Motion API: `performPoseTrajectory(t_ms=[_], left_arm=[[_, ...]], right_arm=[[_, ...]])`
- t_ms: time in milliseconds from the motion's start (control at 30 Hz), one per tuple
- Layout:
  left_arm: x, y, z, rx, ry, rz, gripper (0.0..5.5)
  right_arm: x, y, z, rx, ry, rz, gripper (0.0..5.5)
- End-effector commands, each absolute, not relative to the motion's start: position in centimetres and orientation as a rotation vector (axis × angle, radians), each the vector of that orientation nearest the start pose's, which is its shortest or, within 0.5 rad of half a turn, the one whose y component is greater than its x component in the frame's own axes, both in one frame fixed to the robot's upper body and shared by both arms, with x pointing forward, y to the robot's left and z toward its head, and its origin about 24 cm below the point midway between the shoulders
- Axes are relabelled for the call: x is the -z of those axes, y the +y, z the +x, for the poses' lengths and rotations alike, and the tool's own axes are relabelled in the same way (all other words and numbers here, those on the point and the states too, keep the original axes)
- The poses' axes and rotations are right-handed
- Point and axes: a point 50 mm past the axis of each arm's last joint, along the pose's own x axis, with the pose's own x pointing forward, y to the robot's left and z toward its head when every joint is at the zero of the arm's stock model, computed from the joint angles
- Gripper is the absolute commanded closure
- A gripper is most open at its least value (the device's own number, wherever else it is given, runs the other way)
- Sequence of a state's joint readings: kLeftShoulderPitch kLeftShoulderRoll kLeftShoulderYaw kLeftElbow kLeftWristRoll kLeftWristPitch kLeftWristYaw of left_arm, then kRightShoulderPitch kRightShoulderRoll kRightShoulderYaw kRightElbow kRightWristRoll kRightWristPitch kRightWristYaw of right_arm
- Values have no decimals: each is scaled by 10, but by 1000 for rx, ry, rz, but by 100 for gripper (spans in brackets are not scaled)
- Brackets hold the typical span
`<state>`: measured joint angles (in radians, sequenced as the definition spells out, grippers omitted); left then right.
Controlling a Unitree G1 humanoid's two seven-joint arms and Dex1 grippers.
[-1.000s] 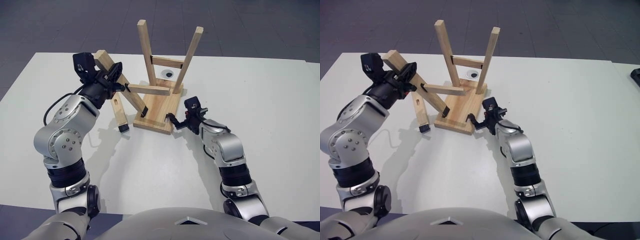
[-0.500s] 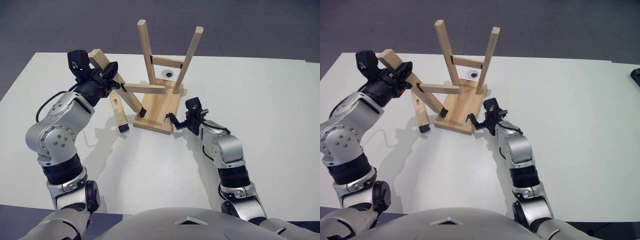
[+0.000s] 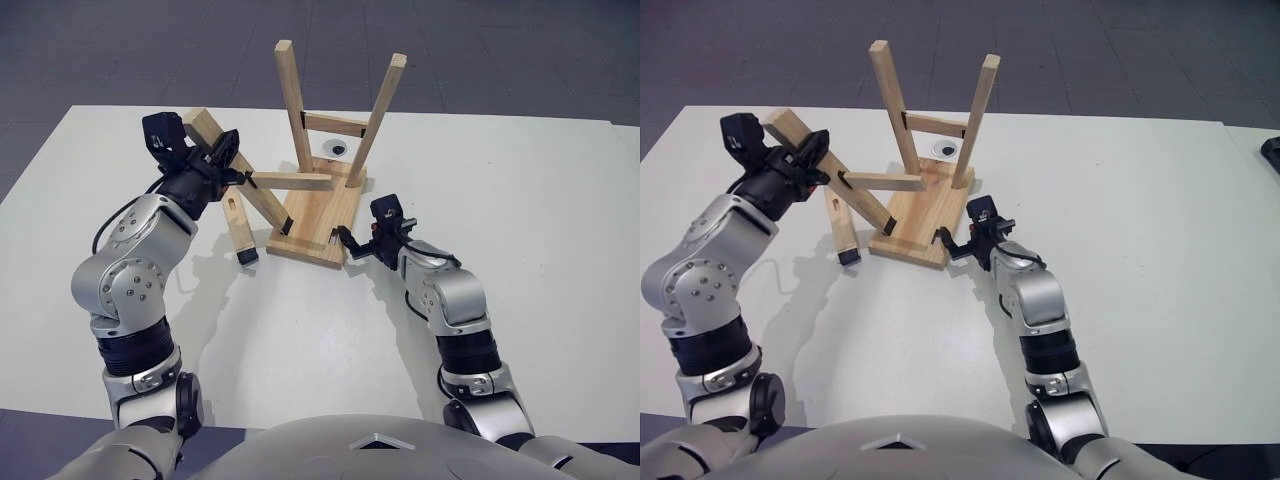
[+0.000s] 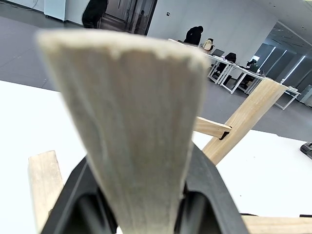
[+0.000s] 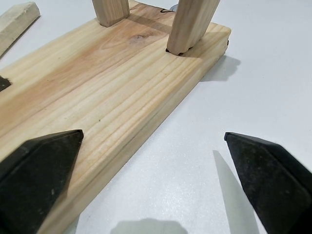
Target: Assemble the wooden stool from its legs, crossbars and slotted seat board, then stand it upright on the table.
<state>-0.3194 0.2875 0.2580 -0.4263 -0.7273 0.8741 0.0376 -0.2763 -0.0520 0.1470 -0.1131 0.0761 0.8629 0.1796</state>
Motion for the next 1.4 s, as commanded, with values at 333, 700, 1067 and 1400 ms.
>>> performPoseTrajectory(t_ms=[333, 700, 1067, 1400], left_arm=[[-86, 166, 248, 192, 427, -148, 446], [-70, 164, 268, 225, 502, -95, 446], [-110, 144, 287, 244, 160, -205, 317], [-255, 162, 276, 247, -489, -265, 160]], right_arm=[[-57, -102, 277, -343, 534, -144, 10], [-63, -102, 288, -362, 509, -163, 10], [-70, -102, 297, -394, 467, -179, 10], [-68, -115, 296, -370, 453, -157, 10]])
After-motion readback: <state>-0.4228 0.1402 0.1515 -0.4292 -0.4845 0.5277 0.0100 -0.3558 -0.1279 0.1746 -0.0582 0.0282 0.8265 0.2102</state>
